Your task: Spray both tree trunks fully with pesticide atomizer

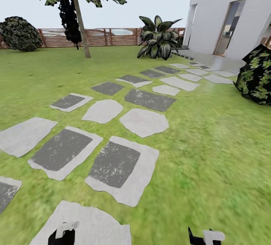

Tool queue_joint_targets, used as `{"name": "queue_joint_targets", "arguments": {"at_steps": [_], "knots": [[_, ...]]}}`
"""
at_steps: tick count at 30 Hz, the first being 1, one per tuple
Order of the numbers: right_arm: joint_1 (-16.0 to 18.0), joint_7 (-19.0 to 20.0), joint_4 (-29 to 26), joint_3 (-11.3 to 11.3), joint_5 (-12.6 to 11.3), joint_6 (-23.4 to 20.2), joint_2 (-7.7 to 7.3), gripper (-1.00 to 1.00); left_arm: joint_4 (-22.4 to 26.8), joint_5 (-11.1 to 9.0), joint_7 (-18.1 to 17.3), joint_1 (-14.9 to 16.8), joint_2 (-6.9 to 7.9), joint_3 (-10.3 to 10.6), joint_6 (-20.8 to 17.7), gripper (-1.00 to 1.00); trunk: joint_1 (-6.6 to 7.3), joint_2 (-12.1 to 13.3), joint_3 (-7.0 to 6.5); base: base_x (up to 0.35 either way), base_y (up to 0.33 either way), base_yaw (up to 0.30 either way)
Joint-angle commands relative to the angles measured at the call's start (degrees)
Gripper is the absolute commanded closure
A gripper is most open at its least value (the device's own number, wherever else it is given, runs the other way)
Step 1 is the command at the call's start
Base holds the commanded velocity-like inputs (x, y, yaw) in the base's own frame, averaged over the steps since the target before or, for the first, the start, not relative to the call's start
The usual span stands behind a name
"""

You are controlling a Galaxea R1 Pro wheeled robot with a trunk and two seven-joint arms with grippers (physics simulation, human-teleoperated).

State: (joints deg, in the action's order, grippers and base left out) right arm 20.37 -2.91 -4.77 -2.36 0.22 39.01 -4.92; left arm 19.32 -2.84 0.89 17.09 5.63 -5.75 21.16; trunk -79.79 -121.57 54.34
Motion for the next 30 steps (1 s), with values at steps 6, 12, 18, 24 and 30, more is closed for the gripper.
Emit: {"name": "queue_joint_targets", "arguments": {"at_steps": [6,12,18,24,30], "knots": [[0.02,0.01,0.03,-0.2,0.04,0.18,0.0,-1.0,-0.14,-0.3,0.07,0.05,-0.04,0.13,0.19,1.0,-0.02,-0.02,0.33,0.32,0.099,0.252],[0.02,0.01,0.09,-0.2,0.04,0.18,0.0,-1.0,-0.16,-0.29,0.07,0.05,-0.09,0.13,0.19,1.0,-0.02,-0.02,0.62,0.333,0.022,0.252],[0.02,0.01,0.07,-0.22,0.04,0.18,0.0,-1.0,-0.16,-0.33,0.07,0.05,-0.09,0.13,0.19,1.0,-0.02,-0.02,0.9,0.339,0.001,0.252],[0.02,0.01,0.07,-0.2,0.04,0.18,0.0,-1.0,-0.16,-0.33,0.07,0.05,-0.09,0.13,0.19,1.0,-0.02,-0.02,1.18,0.339,0.0,0.252],[0.02,0.01,0.07,-0.21,0.04,0.18,0.0,-1.0,-0.16,-0.33,0.07,0.05,-0.09,0.13,0.19,1.0,-0.02,-0.02,1.47,0.34,0.0,0.252]]}}
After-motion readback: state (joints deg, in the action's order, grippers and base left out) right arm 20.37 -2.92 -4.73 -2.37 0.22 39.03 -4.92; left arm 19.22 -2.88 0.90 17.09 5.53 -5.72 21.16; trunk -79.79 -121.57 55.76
